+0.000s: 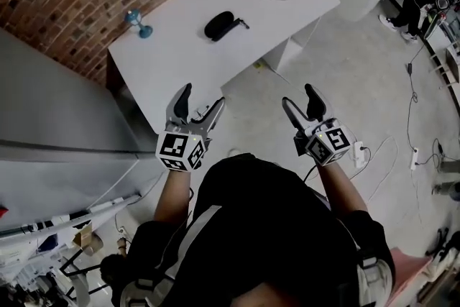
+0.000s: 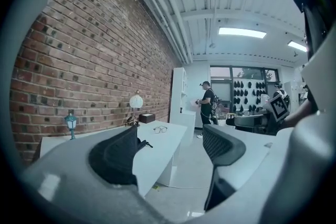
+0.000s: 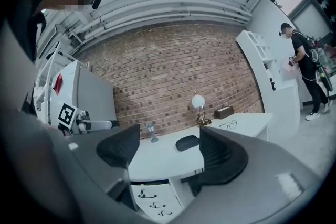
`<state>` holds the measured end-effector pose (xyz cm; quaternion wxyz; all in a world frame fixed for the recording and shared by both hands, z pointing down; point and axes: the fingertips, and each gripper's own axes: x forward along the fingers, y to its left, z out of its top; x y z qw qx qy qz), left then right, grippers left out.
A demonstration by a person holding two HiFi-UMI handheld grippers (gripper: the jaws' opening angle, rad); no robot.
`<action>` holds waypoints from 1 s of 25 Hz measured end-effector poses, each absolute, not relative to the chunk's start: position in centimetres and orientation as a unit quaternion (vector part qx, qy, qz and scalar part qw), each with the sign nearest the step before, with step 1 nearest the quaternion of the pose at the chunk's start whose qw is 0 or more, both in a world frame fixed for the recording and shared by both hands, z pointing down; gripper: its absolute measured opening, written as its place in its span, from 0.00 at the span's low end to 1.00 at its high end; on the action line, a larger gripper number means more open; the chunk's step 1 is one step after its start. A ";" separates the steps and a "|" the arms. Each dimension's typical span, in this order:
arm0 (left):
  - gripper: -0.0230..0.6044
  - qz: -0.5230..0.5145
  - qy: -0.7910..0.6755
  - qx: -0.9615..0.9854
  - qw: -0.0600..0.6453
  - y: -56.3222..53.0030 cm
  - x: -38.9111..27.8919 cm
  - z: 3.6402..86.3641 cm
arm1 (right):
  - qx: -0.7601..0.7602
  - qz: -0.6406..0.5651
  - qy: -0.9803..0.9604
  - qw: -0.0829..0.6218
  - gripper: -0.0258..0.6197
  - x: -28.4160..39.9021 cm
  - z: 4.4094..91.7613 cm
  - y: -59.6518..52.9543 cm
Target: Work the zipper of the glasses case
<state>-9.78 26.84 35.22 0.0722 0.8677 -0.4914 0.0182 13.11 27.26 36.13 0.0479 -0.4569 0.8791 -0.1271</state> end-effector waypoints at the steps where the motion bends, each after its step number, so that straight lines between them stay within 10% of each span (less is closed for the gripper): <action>1: 0.67 0.023 -0.488 0.870 0.071 26.0 -10.1 35.4 | -0.457 -0.127 0.879 0.049 0.58 12.5 36.2 26.5; 25: 0.67 0.073 -0.521 0.844 0.106 2.3 -10.0 38.9 | -0.350 -0.146 0.925 0.028 0.57 9.3 38.5 -1.9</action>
